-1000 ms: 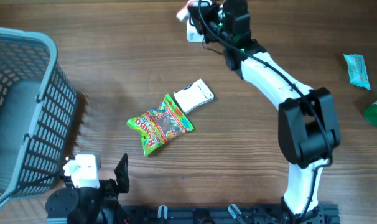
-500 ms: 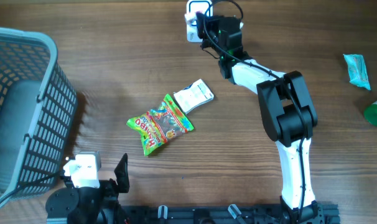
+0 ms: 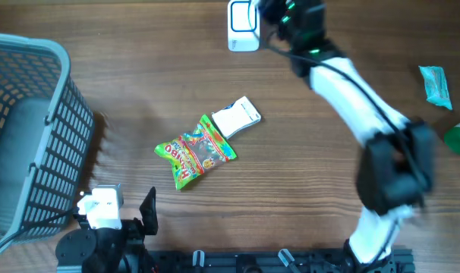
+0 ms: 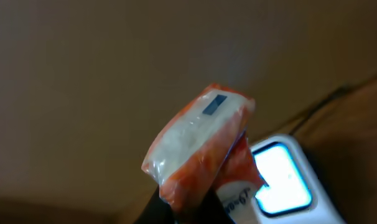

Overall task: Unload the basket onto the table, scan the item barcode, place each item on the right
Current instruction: 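Carry the pink box right and release it at the table edge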

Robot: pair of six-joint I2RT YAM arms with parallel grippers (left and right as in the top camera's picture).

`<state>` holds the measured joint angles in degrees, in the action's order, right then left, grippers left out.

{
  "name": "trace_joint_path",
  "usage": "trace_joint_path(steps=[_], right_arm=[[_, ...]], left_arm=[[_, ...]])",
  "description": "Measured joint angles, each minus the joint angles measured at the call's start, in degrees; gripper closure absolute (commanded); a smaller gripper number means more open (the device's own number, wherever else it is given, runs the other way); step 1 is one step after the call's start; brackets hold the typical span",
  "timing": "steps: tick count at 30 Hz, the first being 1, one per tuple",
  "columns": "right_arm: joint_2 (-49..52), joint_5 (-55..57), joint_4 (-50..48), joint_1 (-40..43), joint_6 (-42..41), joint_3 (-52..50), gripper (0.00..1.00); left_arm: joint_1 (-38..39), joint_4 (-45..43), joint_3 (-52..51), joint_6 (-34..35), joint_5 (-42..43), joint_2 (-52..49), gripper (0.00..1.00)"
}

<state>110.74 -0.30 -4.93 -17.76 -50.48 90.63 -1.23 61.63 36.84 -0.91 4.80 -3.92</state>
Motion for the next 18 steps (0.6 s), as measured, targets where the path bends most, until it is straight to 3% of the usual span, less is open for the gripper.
trace_joint_path(steps=[5, 7, 9, 14, 18], right_arm=[[-20.5, 24.3, 26.8, 2.6, 13.7, 1.8, 0.96], [-23.4, 37.1, 36.1, 6.6, 16.3, 2.1, 0.95], [-22.7, 42.8, 43.4, 11.9, 17.2, 1.1, 0.95], [-14.8, 43.8, 41.2, 28.5, 17.6, -7.5, 0.96], [-5.6, 41.7, 39.1, 37.1, 18.0, -11.0, 0.95]], left_arm=[[0.0, 0.0, 0.0, 0.0, 0.0, 0.0, 0.00], [0.0, 0.1, 0.0, 0.0, 0.0, 0.0, 0.00], [0.0, 0.1, 0.0, 0.0, 0.0, 0.0, 0.00], [0.0, 0.1, 0.0, 0.0, 0.0, 0.0, 0.00], [0.0, 0.1, 0.0, 0.0, 0.0, 0.0, 0.00]])
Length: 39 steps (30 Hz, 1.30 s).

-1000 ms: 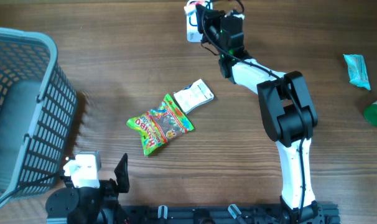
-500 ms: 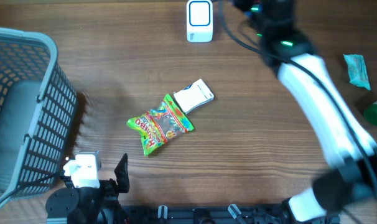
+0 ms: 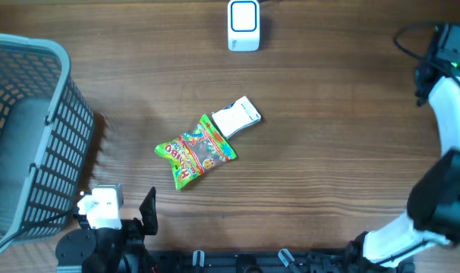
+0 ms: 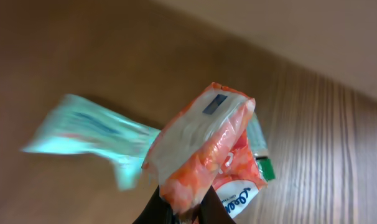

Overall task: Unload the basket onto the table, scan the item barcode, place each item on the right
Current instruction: 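Carry the pink box right and release it at the table edge, then lower the right gripper onto the green Haribo candy bag and grasp it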

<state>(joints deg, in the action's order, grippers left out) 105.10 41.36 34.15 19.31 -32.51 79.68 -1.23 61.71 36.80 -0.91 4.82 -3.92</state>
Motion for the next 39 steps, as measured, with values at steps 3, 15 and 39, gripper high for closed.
trace_joint_path(steps=[3, 15, 39], right_arm=[[6.5, -5.0, -4.1, 3.3, 4.2, -0.2, 0.95], [-5.0, -17.6, 1.5, 2.7, 8.1, 4.5, 0.00], [-7.7, -69.8, 20.8, -52.7, 7.4, 1.0, 0.00]], left_arm=[[0.0, 0.0, 0.0, 0.0, 0.0, 0.0, 0.00], [0.0, 0.0, 0.0, 0.0, 0.0, 0.0, 0.00], [0.0, 0.0, 0.0, 0.0, 0.0, 0.0, 0.00]])
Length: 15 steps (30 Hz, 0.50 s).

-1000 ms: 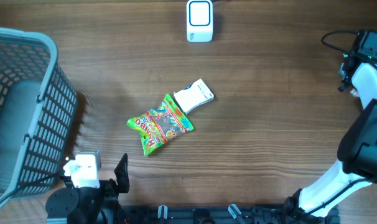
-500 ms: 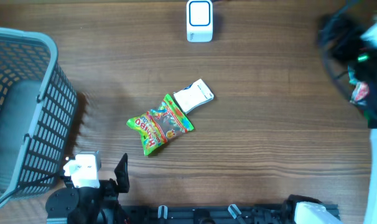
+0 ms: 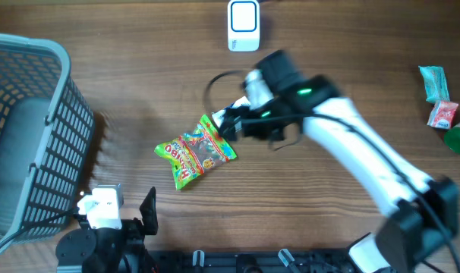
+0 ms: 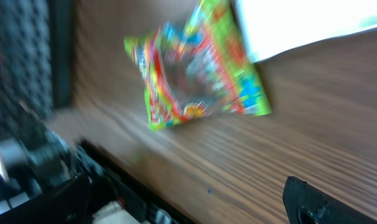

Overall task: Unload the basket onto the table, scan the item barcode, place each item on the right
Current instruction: 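Lower the right gripper onto the green Haribo candy bag and grasp it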

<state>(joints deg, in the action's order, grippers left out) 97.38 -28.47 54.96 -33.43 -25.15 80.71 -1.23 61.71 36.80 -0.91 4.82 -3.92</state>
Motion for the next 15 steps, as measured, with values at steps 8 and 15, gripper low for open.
trace_joint_path(steps=[8, 15], right_arm=[[6.6, 13.2, -0.8, -13.3, 10.3, -0.1, 0.00], [6.8, 20.5, -11.0, -13.6, 24.3, -0.2, 0.00]], left_arm=[[0.0, 0.0, 0.0, 0.0, 0.0, 0.0, 0.00], [0.0, 0.0, 0.0, 0.0, 0.0, 0.0, 0.00]])
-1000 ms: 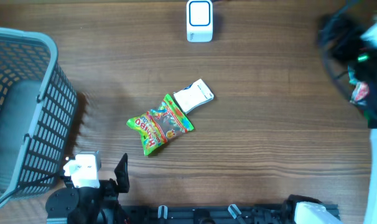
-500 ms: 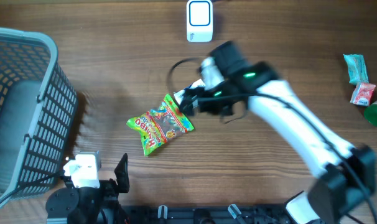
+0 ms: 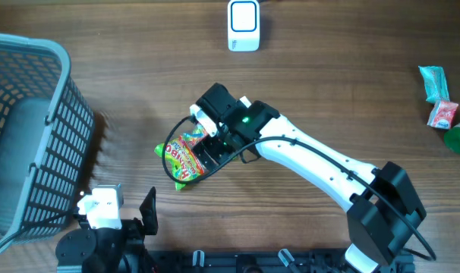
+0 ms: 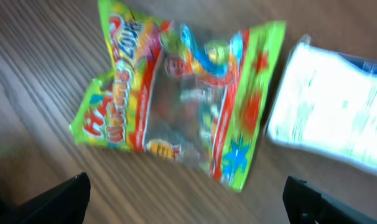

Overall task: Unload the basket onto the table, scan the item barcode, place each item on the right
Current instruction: 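Lower the right gripper onto the green Haribo candy bag and grasp it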

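A green and red candy bag (image 4: 176, 93) lies flat on the wooden table, seen in the overhead view (image 3: 181, 165) left of centre. My right gripper (image 3: 206, 145) hangs over it, open and empty, in the wrist view (image 4: 188, 211) with dark fingertips (image 4: 58, 199) wide apart on each side below the bag. A white packet (image 4: 338, 118) lies touching the bag's right end; the arm mostly hides it from above. The white scanner (image 3: 244, 25) stands at the table's far edge. My left gripper (image 3: 143, 214) rests at the near left edge.
A grey mesh basket (image 3: 33, 129) fills the left side. At the far right lie a teal packet (image 3: 435, 83), an orange-red packet (image 3: 442, 114) and a green object (image 3: 459, 136) at the edge.
My right gripper was above the white packet, just right of the candy bag. Now it is further left and nearer, over the bag, still open. The left arm has not moved.
My right gripper held an orange-red packet up by the scanner. Then it held it at the far right over the teal packet. Later that packet lay beside the teal one and the empty gripper was at the middle items. Now it hangs open over the candy bag.
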Robot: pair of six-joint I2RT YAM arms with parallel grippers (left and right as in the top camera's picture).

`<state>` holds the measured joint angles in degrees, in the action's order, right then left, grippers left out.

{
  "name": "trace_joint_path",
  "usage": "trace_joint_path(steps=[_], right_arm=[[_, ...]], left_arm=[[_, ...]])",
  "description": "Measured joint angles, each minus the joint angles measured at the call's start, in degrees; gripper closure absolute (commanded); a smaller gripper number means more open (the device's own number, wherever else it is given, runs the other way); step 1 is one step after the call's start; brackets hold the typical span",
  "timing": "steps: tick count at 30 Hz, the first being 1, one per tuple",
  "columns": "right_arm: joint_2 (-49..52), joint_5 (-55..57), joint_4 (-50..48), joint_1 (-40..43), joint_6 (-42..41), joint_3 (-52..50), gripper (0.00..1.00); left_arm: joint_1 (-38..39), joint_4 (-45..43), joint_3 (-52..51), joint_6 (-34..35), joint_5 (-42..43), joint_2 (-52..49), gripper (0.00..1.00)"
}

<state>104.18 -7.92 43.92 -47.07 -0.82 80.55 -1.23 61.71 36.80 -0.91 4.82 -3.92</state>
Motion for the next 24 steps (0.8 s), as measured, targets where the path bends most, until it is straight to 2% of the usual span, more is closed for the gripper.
trace_joint_path(steps=[4, 7, 10, 11, 12, 13, 14, 15, 16, 17, 21, 24], right_arm=[[4.6, -0.8, -8.1, -1.3, 0.9, 0.0, 0.00], [10.6, -1.4, -10.6, -2.9, 0.5, 0.0, 0.00], [12.4, -1.4, -12.1, -4.3, 0.0, -0.2, 0.00], [12.7, -1.2, -12.6, -4.7, -0.4, -0.2, 0.06], [13.0, -0.3, -13.1, -5.2, -1.2, -0.2, 0.28], [13.4, 0.5, -13.3, -5.4, -2.3, -0.2, 0.46], [13.5, 0.9, -13.4, -5.4, -3.1, -0.2, 0.60], [13.6, 1.1, -13.3, -5.2, -4.2, -0.2, 0.70], [13.6, 1.2, -13.3, -5.0, -5.2, -0.2, 0.87], [13.6, 1.2, -13.3, -4.9, -6.5, -0.2, 0.96], [13.6, -1.0, -10.7, -2.6, -10.5, 0.1, 0.96], [13.7, -6.3, 1.2, 0.1, -12.7, 2.7, 0.96]], left_arm=[[0.0, 0.0, 0.0, 0.0, 0.0, 0.0, 0.00], [0.0, 0.0, 0.0, 0.0, 0.0, 0.0, 0.00], [0.0, 0.0, 0.0, 0.0, 0.0, 0.0, 0.00], [0.0, 0.0, 0.0, 0.0, 0.0, 0.0, 0.00], [0.0, 0.0, 0.0, 0.0, 0.0, 0.0, 0.00], [0.0, 0.0, 0.0, 0.0, 0.0, 0.0, 0.00], [0.0, 0.0, 0.0, 0.0, 0.0, 0.0, 0.00], [0.0, 0.0, 0.0, 0.0, 0.0, 0.0, 0.00], [0.0, 0.0, 0.0, 0.0, 0.0, 0.0, 0.00], [0.0, 0.0, 0.0, 0.0, 0.0, 0.0, 0.00], [0.0, 0.0, 0.0, 0.0, 0.0, 0.0, 0.00], [0.0, 0.0, 0.0, 0.0, 0.0, 0.0, 0.00]])
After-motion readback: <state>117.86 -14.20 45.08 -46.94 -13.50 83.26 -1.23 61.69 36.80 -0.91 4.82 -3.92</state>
